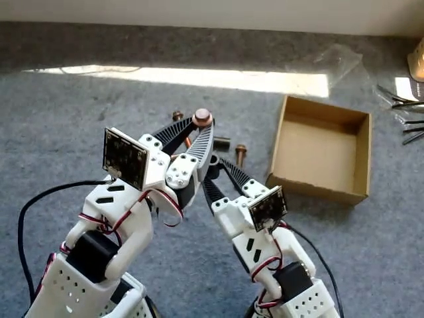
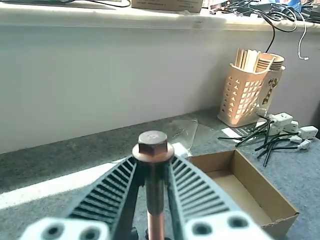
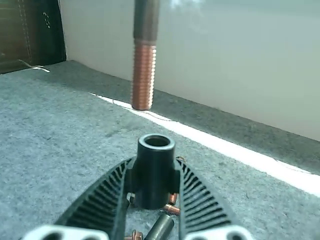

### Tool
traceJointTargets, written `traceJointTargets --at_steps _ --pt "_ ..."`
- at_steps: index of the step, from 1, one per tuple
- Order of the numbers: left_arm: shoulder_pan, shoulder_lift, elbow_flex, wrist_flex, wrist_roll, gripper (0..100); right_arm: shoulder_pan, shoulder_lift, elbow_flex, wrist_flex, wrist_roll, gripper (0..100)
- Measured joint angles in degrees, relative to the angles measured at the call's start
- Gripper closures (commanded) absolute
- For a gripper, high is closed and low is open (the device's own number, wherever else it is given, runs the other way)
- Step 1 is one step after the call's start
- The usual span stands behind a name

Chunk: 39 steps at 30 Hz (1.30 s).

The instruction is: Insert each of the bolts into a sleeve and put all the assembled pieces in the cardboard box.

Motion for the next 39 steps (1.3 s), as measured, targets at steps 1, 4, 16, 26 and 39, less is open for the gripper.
traceJointTargets --at_steps 1,4,16,26,39 --pt "0.0 0.0 0.0 0.0 0.0 99 0.0 0.0 0.0 0.0 0.26 99.4" --pt "0.0 0.0 0.0 0.0 0.0 99 0.0 0.0 0.0 0.0 1.05 99.4" --pt "0.0 -0.09 5.98 -4.48 -0.09 99 0.0 0.0 0.0 0.0 4.48 99.4" --pt "0.0 -0.09 6.33 -5.19 0.18 99 0.09 0.0 0.0 0.0 4.48 99.4" --pt "1.14 -0.09 6.42 -4.66 3.43 99 0.09 0.0 0.0 0.0 4.48 99.4"
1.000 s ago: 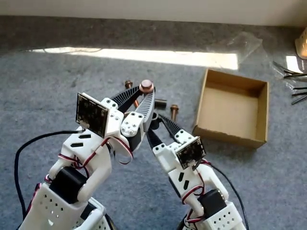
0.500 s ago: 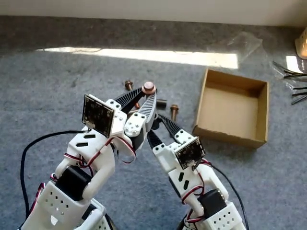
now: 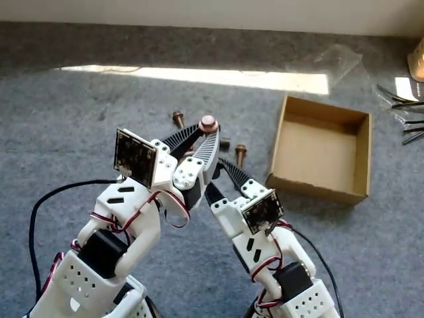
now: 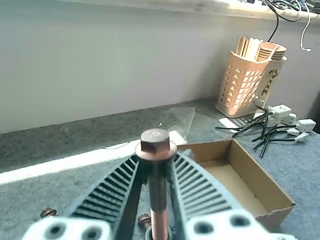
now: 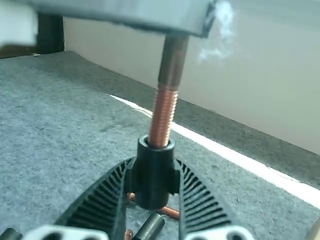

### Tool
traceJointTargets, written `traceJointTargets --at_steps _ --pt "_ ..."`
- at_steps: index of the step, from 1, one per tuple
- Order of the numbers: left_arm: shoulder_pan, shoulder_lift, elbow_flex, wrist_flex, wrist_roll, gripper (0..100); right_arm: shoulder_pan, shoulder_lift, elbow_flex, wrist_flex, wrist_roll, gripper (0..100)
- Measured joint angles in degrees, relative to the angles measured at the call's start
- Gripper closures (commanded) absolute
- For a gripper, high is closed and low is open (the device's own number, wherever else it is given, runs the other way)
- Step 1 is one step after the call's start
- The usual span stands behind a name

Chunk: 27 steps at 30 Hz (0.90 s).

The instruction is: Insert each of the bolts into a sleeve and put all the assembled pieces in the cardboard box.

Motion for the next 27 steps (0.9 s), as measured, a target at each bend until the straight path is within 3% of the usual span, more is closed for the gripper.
traceJointTargets --at_steps 6,15,27 --pt "0.0 0.0 0.0 4.22 0.0 99 -0.26 0.0 0.0 0.0 0.09 99.4" --pt "0.35 -0.44 8.44 2.02 0.09 99 -0.09 0.09 0.0 0.09 0.0 99.4" --pt "0.35 -0.62 8.97 1.85 0.09 95 0.0 0.09 0.0 0.09 0.0 99.4"
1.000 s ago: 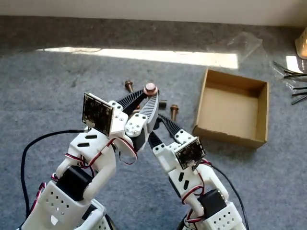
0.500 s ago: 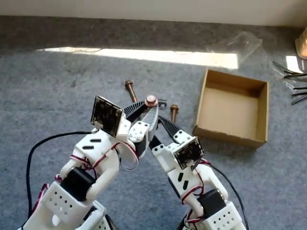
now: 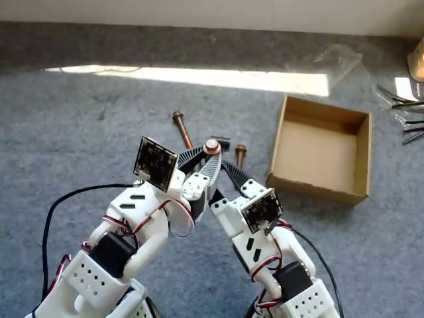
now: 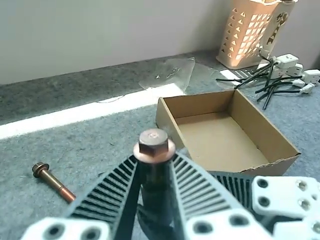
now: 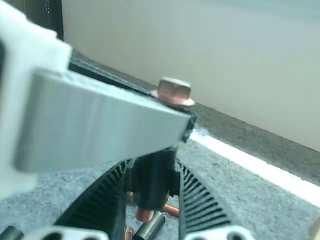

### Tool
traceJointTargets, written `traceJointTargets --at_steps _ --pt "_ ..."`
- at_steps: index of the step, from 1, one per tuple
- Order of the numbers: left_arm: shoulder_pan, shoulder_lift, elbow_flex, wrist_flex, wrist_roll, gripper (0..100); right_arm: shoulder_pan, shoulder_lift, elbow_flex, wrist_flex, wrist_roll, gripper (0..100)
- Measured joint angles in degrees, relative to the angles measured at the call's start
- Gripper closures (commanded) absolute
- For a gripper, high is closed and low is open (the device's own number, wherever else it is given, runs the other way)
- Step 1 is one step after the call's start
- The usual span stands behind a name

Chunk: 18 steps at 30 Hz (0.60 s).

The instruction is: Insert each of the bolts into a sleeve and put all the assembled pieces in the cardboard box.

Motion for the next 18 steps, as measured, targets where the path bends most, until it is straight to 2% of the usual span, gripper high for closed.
traceJointTargets --at_steps 6,9,18 --pt "0.0 0.09 0.09 0.0 0.0 76 -0.09 0.0 0.0 0.0 0.0 99.4" --pt "0.0 0.09 0.26 0.0 0.0 70 -0.18 -0.09 0.0 -0.09 0.0 99.4" --pt "0.0 0.09 0.26 0.0 0.0 69 -0.18 -0.09 0.0 -0.09 0.0 99.4"
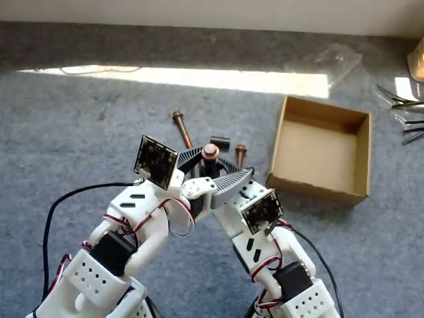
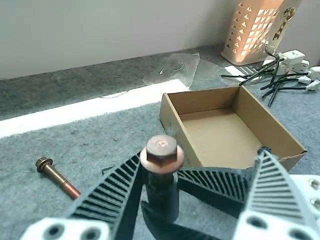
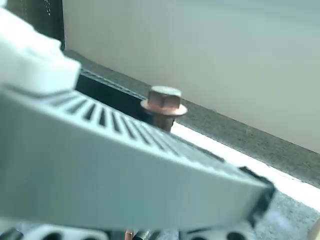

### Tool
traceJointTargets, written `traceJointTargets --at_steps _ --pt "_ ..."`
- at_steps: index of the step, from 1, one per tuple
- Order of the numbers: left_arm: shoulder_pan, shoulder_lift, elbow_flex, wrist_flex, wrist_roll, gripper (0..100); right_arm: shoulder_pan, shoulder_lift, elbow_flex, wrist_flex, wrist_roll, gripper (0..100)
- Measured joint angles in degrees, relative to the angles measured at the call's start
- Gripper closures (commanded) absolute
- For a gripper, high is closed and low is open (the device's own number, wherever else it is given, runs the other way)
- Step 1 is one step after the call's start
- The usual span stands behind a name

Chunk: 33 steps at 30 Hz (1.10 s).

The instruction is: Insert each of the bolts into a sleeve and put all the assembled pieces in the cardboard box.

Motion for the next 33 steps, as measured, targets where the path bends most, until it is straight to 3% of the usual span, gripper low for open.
traceJointTargets --at_steps 28,33 --pt "-0.35 0.0 0.0 0.0 -4.4 68 0.0 0.0 0.0 0.0 0.0 99.4" --pt "-4.31 0.0 0.0 0.0 -4.75 68 0.0 0.18 0.0 0.09 0.18 99.4"
